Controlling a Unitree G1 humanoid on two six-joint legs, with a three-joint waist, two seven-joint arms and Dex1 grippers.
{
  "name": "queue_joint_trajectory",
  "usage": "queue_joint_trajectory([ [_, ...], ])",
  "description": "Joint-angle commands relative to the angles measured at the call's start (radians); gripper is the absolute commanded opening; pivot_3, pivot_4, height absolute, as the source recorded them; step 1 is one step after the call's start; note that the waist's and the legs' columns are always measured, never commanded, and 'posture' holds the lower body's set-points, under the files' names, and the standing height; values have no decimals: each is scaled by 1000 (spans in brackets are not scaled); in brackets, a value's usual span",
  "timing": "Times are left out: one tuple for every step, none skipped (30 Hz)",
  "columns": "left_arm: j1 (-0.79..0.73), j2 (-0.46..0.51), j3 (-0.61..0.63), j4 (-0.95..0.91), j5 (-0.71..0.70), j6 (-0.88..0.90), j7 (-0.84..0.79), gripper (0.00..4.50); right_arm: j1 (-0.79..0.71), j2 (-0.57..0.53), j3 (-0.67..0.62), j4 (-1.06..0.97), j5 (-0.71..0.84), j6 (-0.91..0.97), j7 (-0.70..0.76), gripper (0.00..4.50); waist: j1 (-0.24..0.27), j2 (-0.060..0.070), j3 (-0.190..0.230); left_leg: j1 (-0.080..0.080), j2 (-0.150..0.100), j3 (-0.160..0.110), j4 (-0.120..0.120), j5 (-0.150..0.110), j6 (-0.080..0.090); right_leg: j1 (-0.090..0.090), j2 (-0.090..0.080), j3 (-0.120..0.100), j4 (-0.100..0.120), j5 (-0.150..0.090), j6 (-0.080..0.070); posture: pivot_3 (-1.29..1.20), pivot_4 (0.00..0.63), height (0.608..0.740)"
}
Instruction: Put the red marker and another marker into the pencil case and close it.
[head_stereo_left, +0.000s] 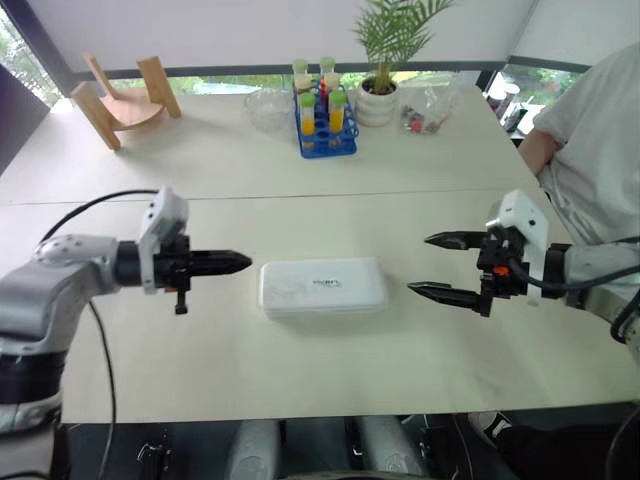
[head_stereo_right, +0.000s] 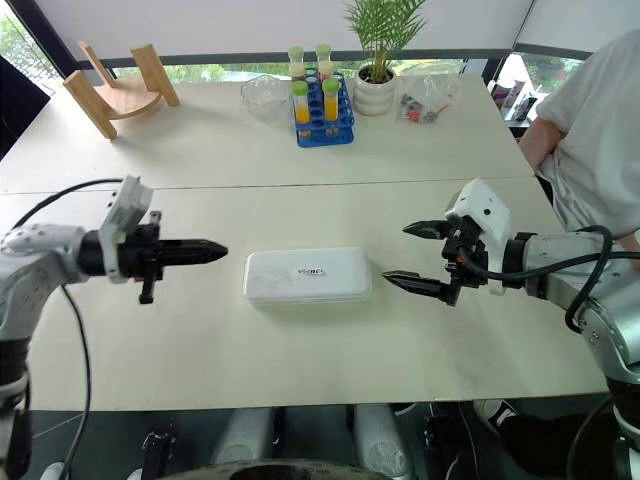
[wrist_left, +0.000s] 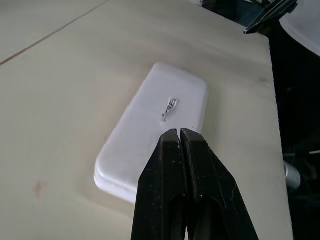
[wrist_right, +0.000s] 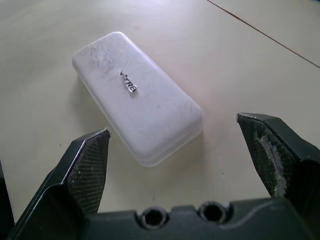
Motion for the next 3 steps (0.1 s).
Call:
queue_joint_trajectory([
  [85,34,139,-118,-62,35,43,38,2,-24,-26,7,-10,-21,19,4500,0,0,0,0,0,0,0,0,0,0,0,0,0,0,0,0,150,740],
  [121,37,165,-140,-75,40,49,38,3,-27,-23,9,-10,-23,24,4500,1,0,0,0,0,0,0,0,0,0,0,0,0,0,0,0,150,740],
  [143,39,180,-152,-84,43,56,38,2,-29,-22,13,-11,-25,29,4500,1,0,0,0,0,0,0,0,0,0,0,0,0,0,0,0,150,740],
])
